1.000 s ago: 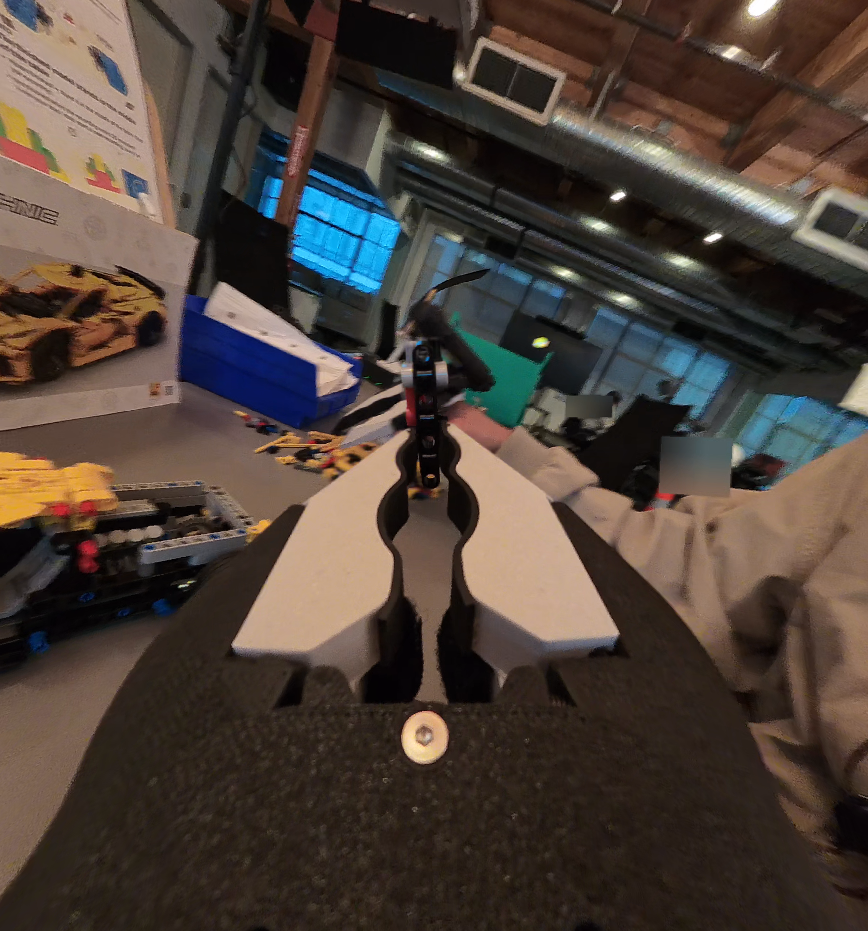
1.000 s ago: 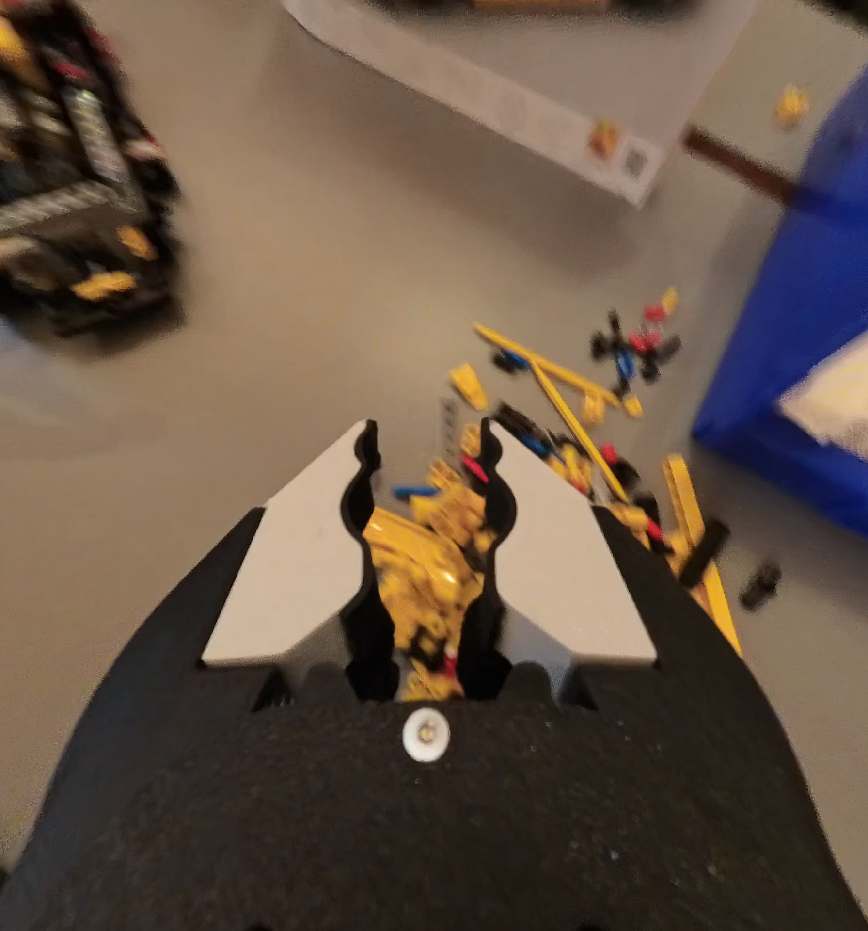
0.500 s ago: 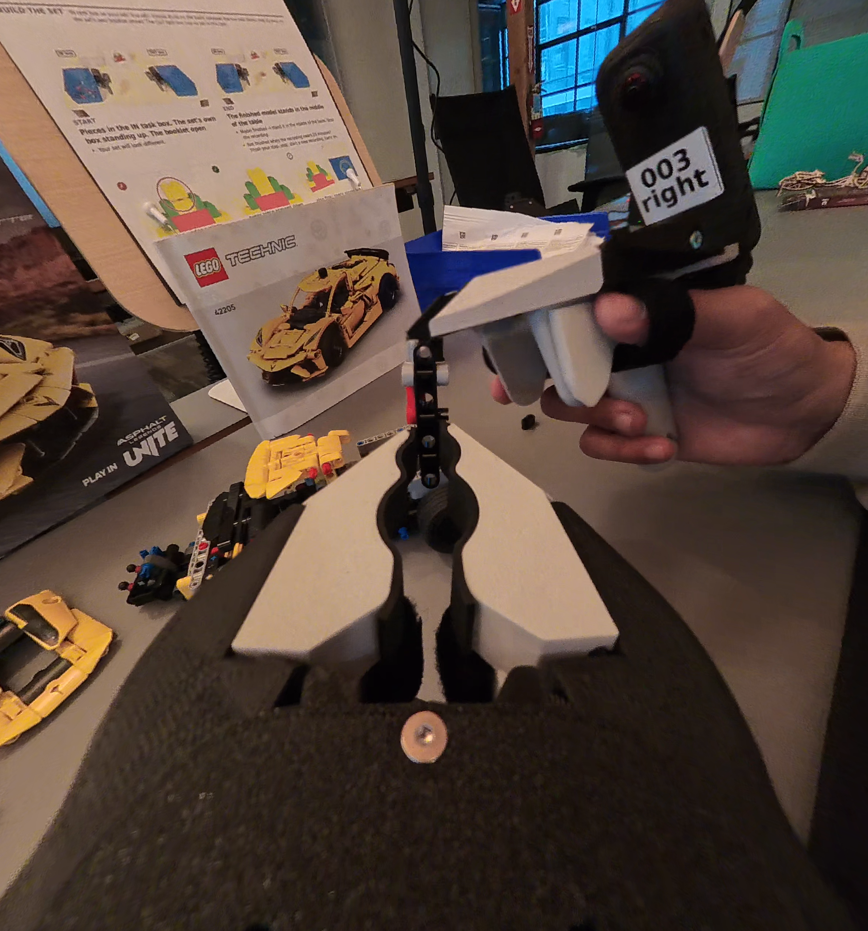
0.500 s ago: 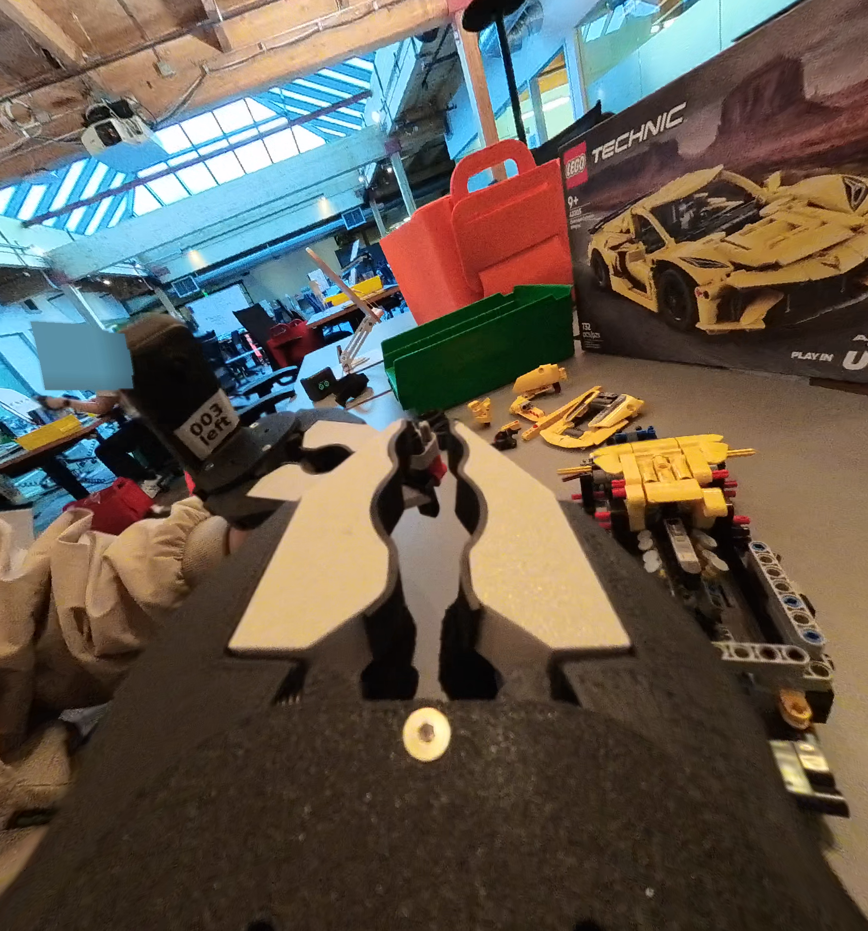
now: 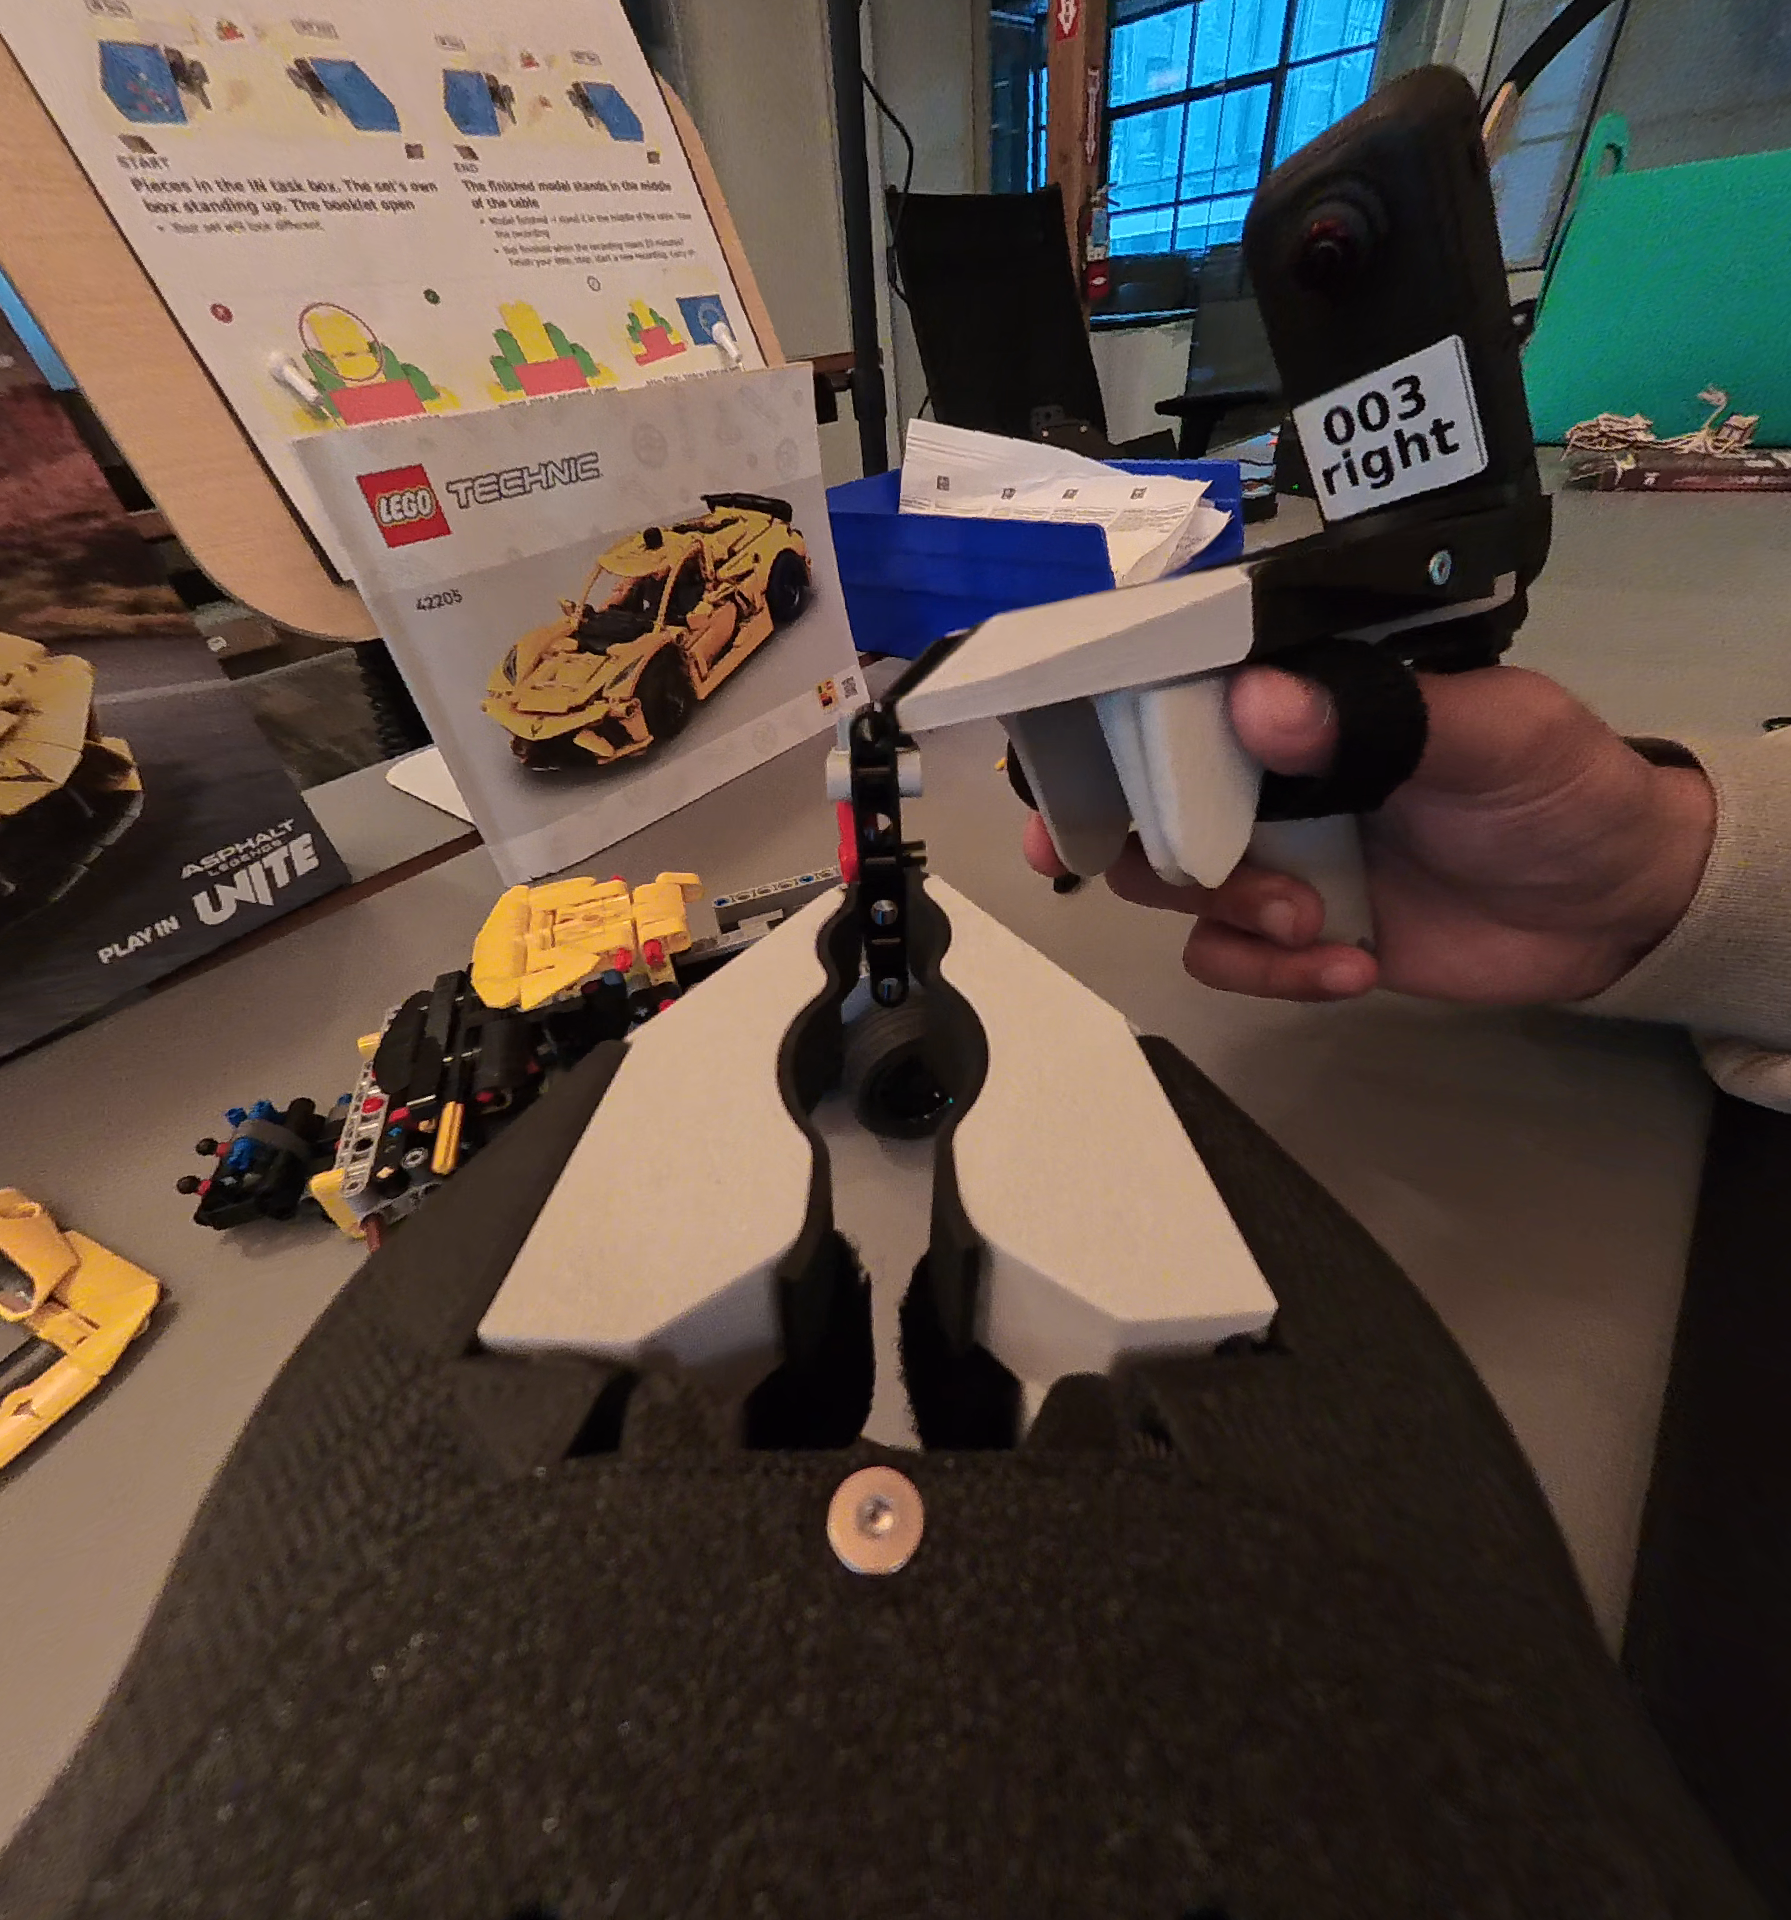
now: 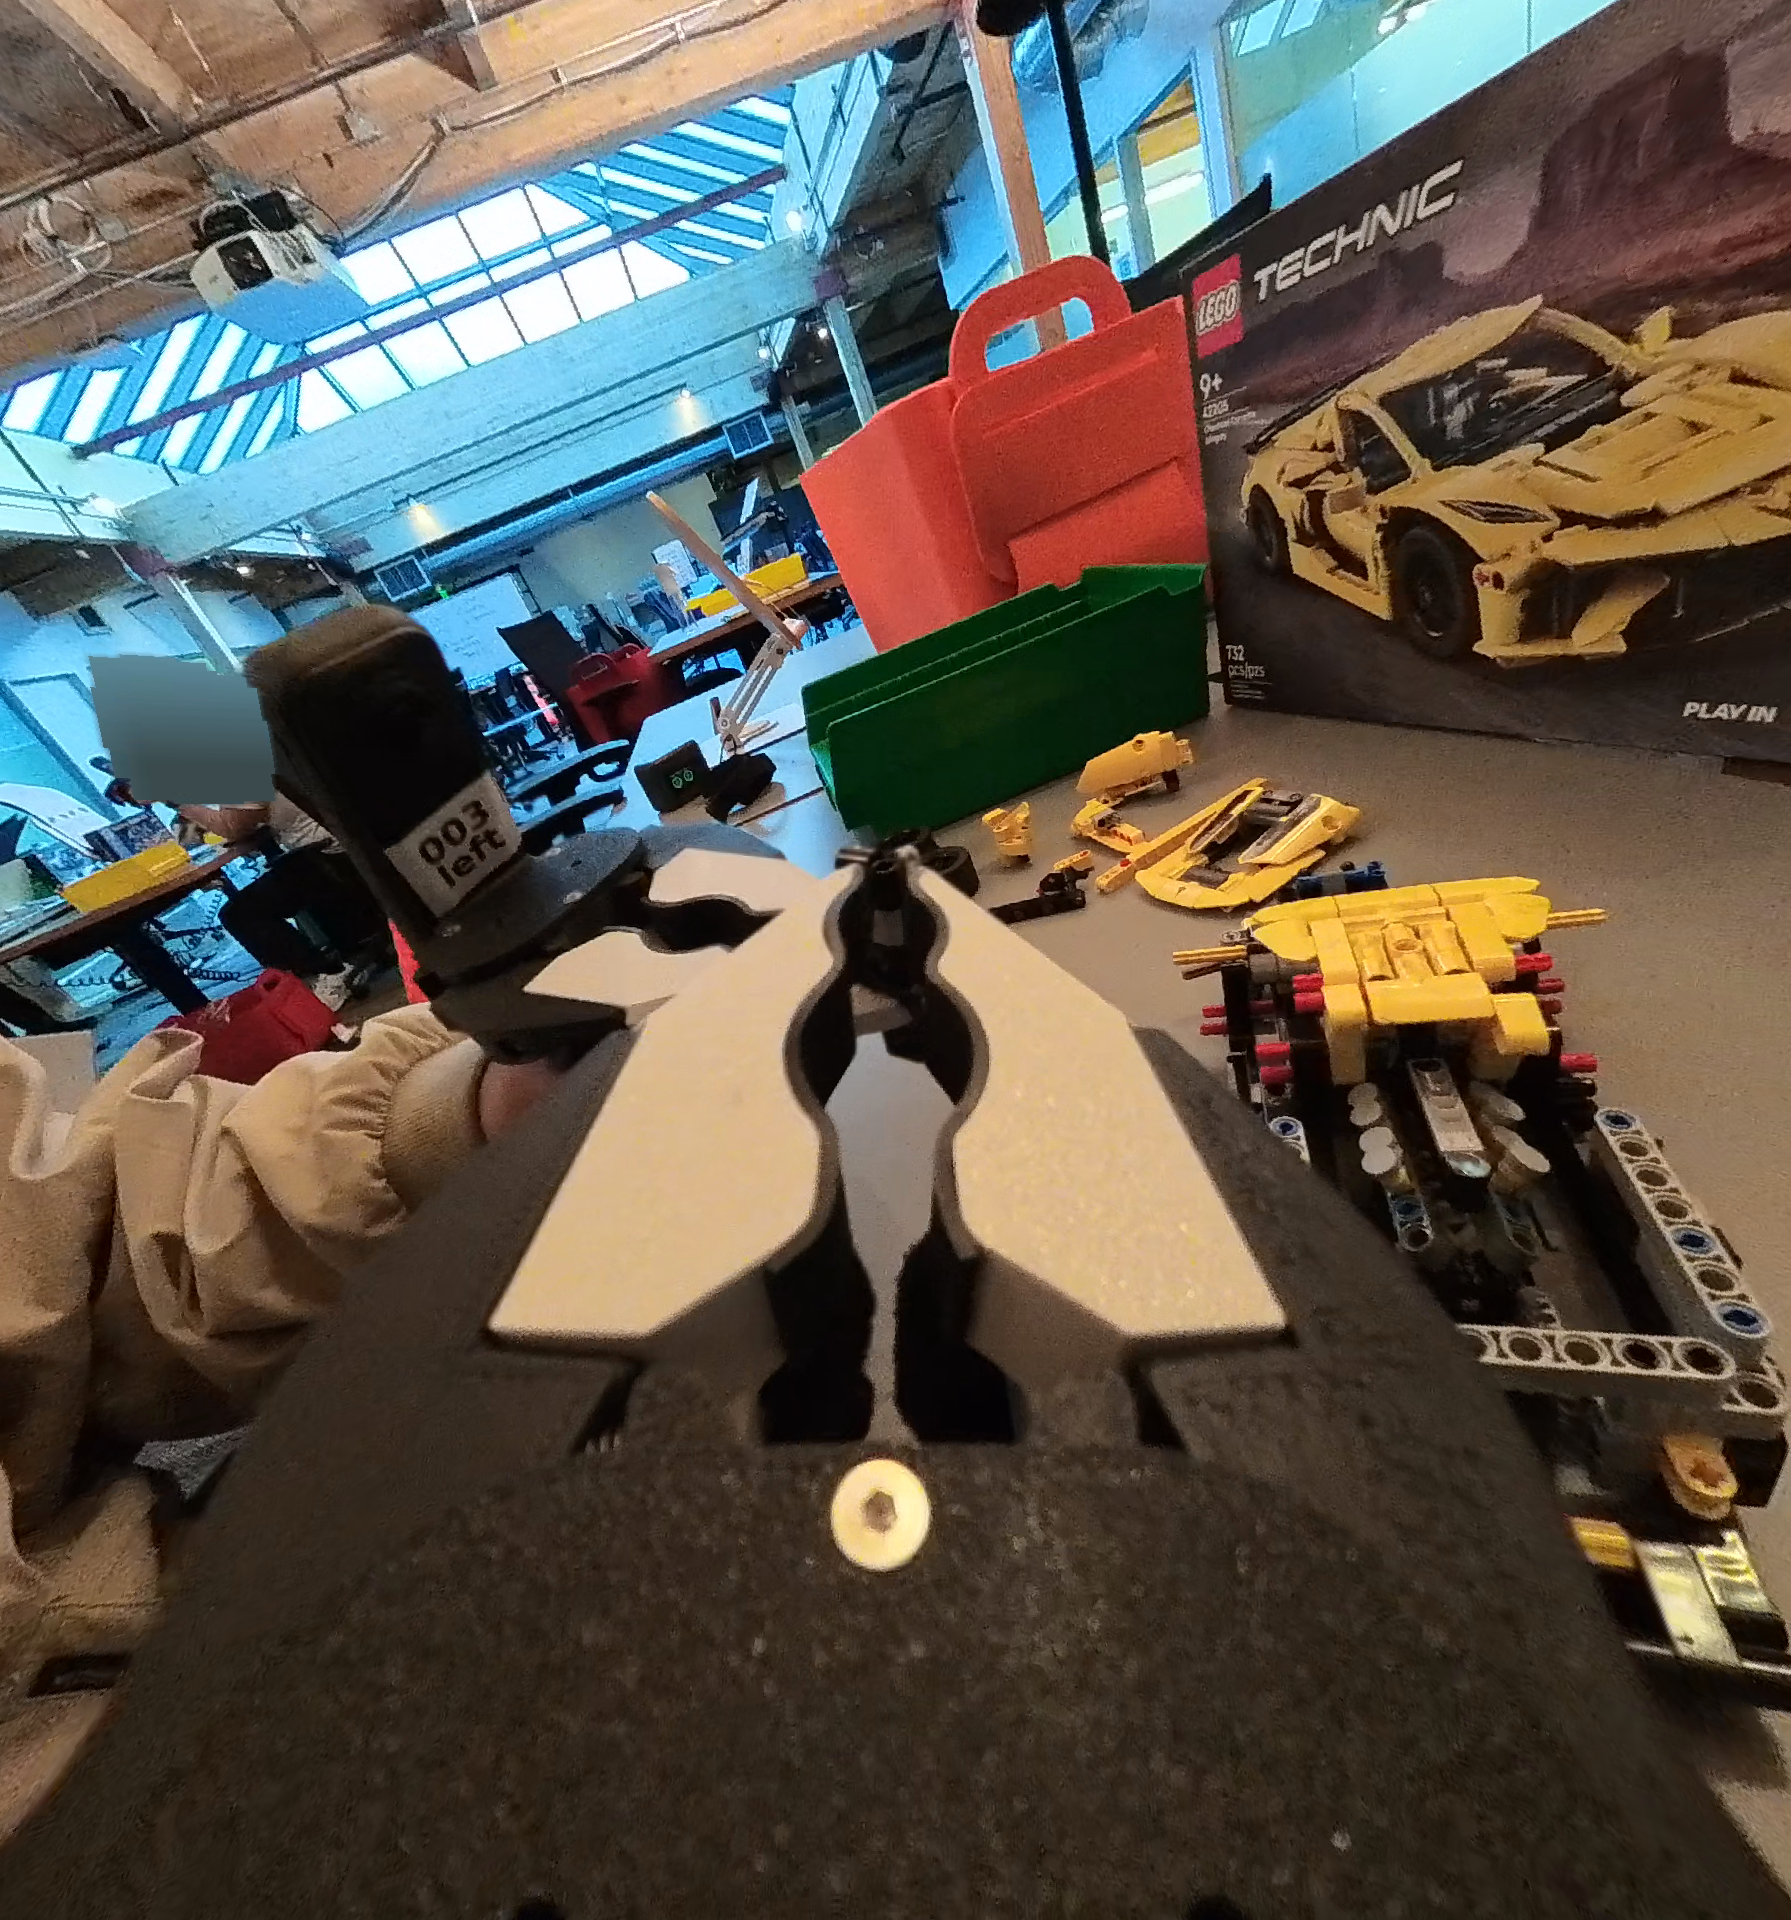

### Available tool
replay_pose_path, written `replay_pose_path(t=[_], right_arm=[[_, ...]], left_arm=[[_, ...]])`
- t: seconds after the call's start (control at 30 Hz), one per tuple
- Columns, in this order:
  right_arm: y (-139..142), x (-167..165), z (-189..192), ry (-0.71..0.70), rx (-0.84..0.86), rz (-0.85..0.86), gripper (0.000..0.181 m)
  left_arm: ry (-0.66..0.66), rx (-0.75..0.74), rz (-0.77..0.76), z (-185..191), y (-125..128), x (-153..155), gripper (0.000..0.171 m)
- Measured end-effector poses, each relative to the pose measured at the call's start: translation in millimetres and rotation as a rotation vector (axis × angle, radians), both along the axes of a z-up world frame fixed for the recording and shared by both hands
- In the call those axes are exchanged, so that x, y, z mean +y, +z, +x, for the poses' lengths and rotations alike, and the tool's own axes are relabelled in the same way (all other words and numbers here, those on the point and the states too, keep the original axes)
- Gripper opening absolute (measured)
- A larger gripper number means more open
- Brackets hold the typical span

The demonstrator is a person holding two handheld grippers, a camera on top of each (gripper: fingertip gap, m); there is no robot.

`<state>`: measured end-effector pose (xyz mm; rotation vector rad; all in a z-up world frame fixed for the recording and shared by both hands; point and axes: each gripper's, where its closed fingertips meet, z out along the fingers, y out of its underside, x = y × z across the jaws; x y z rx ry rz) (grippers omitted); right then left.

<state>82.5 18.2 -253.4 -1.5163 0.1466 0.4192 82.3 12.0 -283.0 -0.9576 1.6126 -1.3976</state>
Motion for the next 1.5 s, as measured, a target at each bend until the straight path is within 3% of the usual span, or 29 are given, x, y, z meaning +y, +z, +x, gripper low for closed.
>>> replay_pose_path(t=[0.27, 0.33, 0.37, 0.4, 0.43, 0.6, 0.67, 0.73, 0.83, 0.97, 1.07, 1.13, 1.2, 1.3, 1.4, 1.5], right_arm=[[-16, -2, 17, -0.080, 0.141, -0.052, 0.002], [31, -31, 54, -0.159, 0.298, 0.244, 0.001], [36, -52, 81, -0.232, 0.348, 0.310, 0.000], [33, -62, 91, -0.261, 0.335, 0.288, 0.000], [36, -64, 86, -0.211, 0.325, 0.263, 0.001], [30, -63, 75, -0.143, 0.262, 0.167, 0.001], [19, -63, 82, -0.156, 0.182, 0.030, 0.002], [-12, -80, 109, -0.286, 0.060, -0.222, 0.001], [-75, -152, 161, -0.536, -0.072, -0.660, 0.002], [-112, -221, 177, -0.617, -0.027, -0.865, 0.003], [-119, -231, 178, -0.627, -0.061, -0.905, 0.018], [-110, -223, 179, -0.645, -0.111, -0.880, 0.026], [-87, -190, 168, -0.589, -0.189, -0.764, 0.031], [-52, -113, 112, -0.305, -0.259, -0.547, 0.033], [-49, -45, 55, -0.056, -0.268, -0.491, 0.031], [-94, -1, 37, -0.014, -0.411, -0.685, 0.035]], left_arm=[[0.017, 0.124, 0.036, 9, -23, 1, 0.007], [0.068, 0.334, 0.214, 9, -73, 9, 0.006], [0.033, 0.305, 0.187, 4, -70, 1, 0.006], [0.015, 0.183, 0.088, 1, -42, -4, 0.006], [0.039, 0.164, 0.039, 2, -35, 5, 0.006], [-0.003, 0.239, -0.107, 8, -39, 10, 0.006], [-0.047, 0.260, -0.153, 7, -40, 4, 0.006], [-0.050, 0.267, -0.145, 6, -42, 3, 0.006], [-0.088, 0.263, -0.162, 4, -39, -3, 0.006], [-0.169, 0.252, -0.296, 0, -26, -9, 0.006], [-0.258, 0.206, -0.440, -8, -5, -10, 0.006], [-0.315, 0.188, -0.510, -13, 5, -10, 0.006], [-0.366, 0.151, -0.584, -20, 18, -9, 0.006], [-0.378, 0.115, -0.671, -23, 30, 3, 0.006], [-0.179, 0.122, -0.673, -7, 19, 40, 0.006], [0.182, 0.289, -0.509, 10, -33, 90, 0.006]])
